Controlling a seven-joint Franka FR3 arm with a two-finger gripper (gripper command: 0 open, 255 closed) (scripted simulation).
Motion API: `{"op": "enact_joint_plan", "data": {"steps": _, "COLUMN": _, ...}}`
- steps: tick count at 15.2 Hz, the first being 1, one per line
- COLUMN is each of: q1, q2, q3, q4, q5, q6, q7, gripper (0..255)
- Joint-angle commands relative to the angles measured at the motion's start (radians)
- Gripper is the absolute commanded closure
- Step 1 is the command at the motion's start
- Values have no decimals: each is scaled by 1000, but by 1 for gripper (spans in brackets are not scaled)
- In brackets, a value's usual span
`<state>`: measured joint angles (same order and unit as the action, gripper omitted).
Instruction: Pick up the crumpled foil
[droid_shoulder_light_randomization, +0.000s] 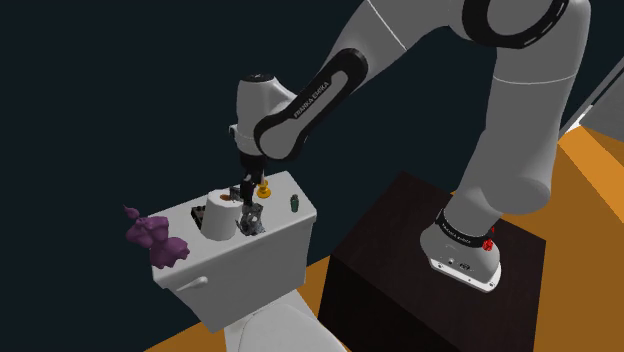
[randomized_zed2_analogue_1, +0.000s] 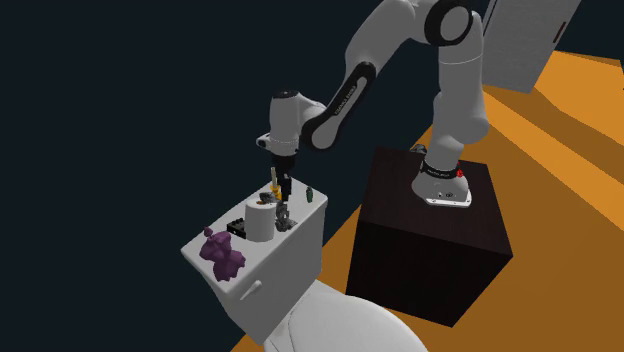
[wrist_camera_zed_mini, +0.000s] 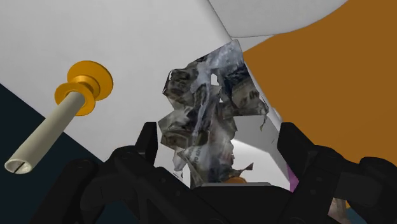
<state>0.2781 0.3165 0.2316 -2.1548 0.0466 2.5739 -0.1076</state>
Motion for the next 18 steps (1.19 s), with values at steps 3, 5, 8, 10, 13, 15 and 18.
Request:
{"op": "enact_joint_plan", "data": {"steps": 3, "q1": 7, "q2": 44, "q3": -6, "q4": -3, "q5": -11, "q6": 47, "q7": 4, "gripper": 0}}
{"op": "enact_joint_plan", "data": {"steps": 5, "q1": 7, "q2": 50, "q3": -7, "q4": -3, "q5": -12, "q6": 53, "q7": 5, "gripper": 0}}
{"op": "enact_joint_plan", "data": {"steps": 8, "q1": 7, "q2": 53, "q3": -7, "q4": -1, "q5": -13, "q6": 54, "q7": 4, "gripper": 255}}
{"op": "enact_joint_plan", "data": {"steps": 10, "q1": 7, "q2": 53, "q3": -7, "q4": -1, "q5": -13, "q6": 54, "q7": 4, "gripper": 255}}
{"op": "enact_joint_plan", "data": {"steps": 13, "q1": 7, "q2": 53, "q3": -7, "q4": -1, "q5": -13, "q6": 54, "q7": 4, "gripper": 255}}
{"op": "enact_joint_plan", "data": {"steps": 15, "q1": 7, "q2": 50, "q3": -7, "q4": -3, "q5": -12, "q6": 53, "q7": 5, "gripper": 255}}
{"op": "enact_joint_plan", "data": {"steps": 18, "q1": 3, "q2": 17, "q3": -2, "q4": -2, "q5": -5, "q6": 20, "q7": 2, "gripper": 255}}
